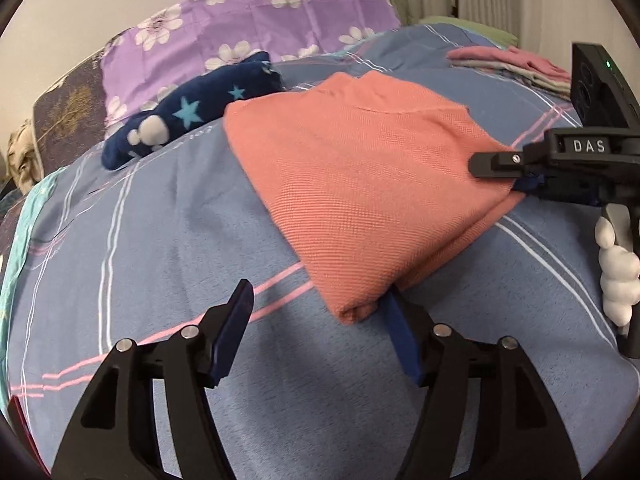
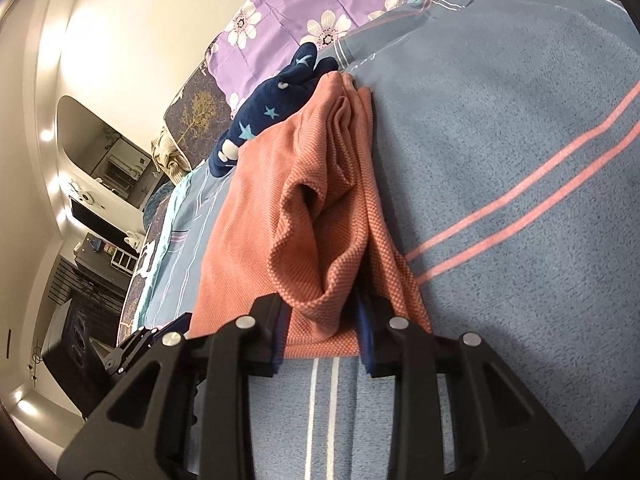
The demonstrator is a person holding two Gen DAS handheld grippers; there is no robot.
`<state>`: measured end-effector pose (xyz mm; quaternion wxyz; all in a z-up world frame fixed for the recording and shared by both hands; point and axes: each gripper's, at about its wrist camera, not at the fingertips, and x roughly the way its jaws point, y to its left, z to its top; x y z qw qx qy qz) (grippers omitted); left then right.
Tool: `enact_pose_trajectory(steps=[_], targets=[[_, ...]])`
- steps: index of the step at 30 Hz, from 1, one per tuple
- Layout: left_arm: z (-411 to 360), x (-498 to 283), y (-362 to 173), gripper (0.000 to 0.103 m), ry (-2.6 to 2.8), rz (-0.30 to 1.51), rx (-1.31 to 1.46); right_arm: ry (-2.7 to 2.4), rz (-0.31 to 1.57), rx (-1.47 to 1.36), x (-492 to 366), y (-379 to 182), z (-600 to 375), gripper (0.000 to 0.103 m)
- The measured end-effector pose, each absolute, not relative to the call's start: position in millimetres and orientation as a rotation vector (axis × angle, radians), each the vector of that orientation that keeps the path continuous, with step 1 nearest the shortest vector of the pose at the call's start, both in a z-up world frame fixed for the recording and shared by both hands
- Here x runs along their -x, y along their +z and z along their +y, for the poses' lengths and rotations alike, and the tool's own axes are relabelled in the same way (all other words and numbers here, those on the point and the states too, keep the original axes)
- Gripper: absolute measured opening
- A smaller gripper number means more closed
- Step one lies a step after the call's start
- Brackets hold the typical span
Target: Fold small clothes
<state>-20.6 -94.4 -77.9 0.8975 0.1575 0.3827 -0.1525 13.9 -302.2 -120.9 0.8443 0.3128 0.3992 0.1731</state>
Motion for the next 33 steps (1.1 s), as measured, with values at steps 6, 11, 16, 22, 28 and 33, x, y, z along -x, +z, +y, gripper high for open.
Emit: enact_pose_trajectory(steps=[6,11,16,22,28,33], targets=[[-87,12,-67,0.057,-0.300,0.816,-0.155,0.332,0.851,-0.655,-22,-116,-299,0.027],[-102,11,-74,0.039,-0.277,0.811,-0.216,0.297,0.793,-0.644,-14,-108,-301,0.006],[-98,16,-78,0.034,-0.284,0.833,-0.259,0.256,0.769,-0.681,-3,-106,-318,0.006],[-92,20,-78,0.032,-0.291,0.837,-0.244,0.295,0.814,-0.675,-5,-114,-315,0.007],[-84,28,-73,0.008,-0.393,0.894,-0.187,0.290,0.807,-0.664,0,-110,-321,0.007],[-59,31,-43,0.003,-0.514,0.885,-0.049,0.296,0.796,-0.639,0,-103,-320,0.007]])
